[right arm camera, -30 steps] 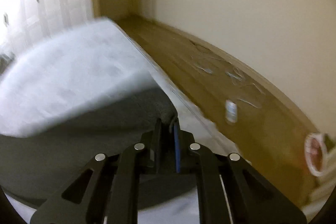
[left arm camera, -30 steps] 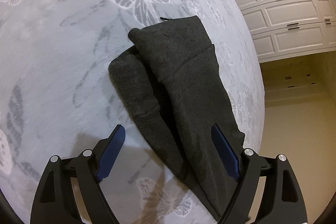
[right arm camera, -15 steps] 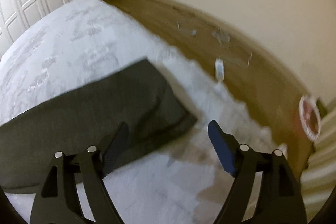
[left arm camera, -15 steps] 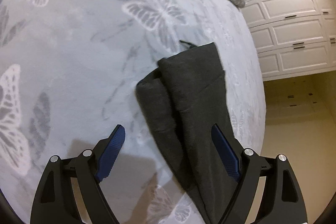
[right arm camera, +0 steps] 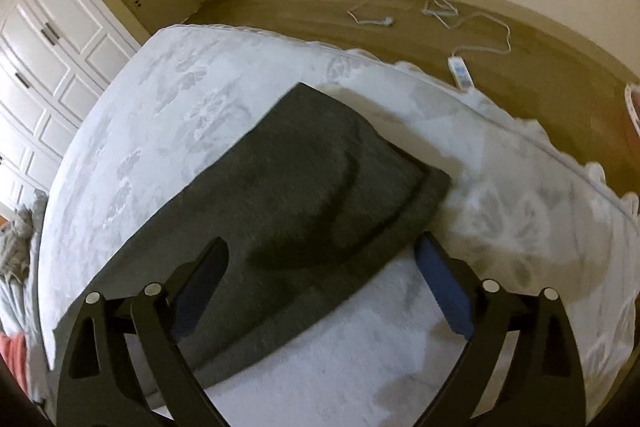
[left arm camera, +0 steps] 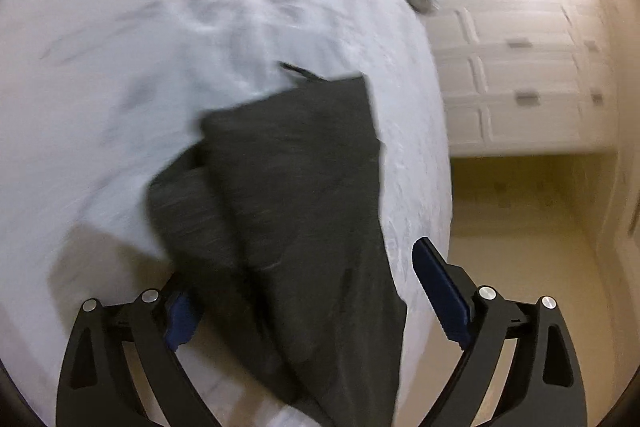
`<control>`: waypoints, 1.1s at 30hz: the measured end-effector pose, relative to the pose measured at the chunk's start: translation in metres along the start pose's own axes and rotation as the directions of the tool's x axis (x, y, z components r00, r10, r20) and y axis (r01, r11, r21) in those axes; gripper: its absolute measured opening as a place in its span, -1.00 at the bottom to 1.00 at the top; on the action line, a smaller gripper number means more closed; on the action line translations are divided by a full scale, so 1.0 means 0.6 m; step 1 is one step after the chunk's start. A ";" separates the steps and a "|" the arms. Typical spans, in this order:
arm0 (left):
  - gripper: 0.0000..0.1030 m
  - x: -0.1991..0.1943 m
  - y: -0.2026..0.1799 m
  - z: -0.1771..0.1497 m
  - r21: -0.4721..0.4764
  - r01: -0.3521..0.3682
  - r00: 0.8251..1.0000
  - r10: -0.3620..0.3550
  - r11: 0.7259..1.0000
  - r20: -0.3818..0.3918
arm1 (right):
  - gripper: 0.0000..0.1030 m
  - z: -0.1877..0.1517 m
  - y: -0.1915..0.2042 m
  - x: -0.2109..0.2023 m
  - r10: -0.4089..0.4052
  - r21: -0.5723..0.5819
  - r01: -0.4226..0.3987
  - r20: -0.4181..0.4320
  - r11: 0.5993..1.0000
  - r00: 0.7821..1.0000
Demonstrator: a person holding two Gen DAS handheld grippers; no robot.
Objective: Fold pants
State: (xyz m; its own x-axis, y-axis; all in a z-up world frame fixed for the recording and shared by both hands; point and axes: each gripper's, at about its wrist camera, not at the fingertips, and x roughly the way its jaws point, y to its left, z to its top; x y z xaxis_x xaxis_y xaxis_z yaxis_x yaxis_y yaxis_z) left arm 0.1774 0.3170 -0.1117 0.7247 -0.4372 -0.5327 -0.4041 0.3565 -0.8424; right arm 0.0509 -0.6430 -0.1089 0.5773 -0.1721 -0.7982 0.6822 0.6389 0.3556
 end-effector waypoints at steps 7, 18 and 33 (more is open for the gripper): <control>-0.87 -0.016 -0.020 0.010 0.035 0.053 0.997 -0.051 0.998 -0.055 | -0.82 0.014 0.007 -0.025 0.060 -0.010 -0.059 0.017 0.998 0.998; -0.87 -0.112 0.024 0.013 0.031 -0.057 0.998 0.058 0.998 -0.039 | -0.82 -0.014 -0.017 -0.014 0.119 -0.031 -0.124 -0.138 0.992 0.983; 0.13 -0.131 -0.084 -0.132 0.322 -0.398 0.913 0.338 0.859 0.228 | -0.09 -0.005 -0.055 -0.013 0.241 0.207 -0.226 -0.046 0.952 0.969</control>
State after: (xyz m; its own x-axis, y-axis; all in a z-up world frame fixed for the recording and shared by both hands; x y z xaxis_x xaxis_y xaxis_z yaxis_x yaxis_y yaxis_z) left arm 0.0965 0.2683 -0.0339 0.6522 -0.0905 -0.7526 -0.4560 0.7462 -0.4850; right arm 0.0224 -0.6605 -0.1158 0.7032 0.0216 -0.7107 0.6116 0.4914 0.6201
